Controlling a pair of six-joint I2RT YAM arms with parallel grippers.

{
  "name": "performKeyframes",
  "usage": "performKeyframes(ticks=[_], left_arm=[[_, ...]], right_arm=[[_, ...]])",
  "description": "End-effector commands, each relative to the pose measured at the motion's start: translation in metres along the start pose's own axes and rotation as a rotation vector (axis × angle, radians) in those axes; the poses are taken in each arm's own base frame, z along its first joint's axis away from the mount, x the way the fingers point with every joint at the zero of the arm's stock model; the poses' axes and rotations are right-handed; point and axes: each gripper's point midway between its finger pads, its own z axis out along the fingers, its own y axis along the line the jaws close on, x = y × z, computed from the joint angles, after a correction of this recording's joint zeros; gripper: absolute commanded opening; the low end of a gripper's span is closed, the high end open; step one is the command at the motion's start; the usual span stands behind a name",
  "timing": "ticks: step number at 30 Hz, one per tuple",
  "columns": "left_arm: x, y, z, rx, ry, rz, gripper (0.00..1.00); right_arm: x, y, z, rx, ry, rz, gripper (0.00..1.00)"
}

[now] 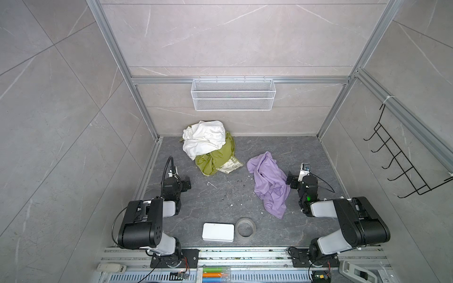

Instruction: Pick out a specific cloth from the pile

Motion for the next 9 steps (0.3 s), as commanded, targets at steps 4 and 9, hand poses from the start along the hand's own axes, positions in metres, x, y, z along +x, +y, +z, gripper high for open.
performKeyframes(ticks=[4, 9], left_arm=[[-0.0186, 0.0001, 0.0003, -0.003, -0.065, 0.002, 1.0], [-0.0184, 0.0006, 0.0003, -0.005, -0.064, 0.003, 1.0]], right_arm=[[-0.0033, 0.0015, 0.0025, -0.007, 0.0, 0.011, 0.99], [-0.0042, 0.0009, 0.0016, -0.008, -0.006, 0.016, 1.0]])
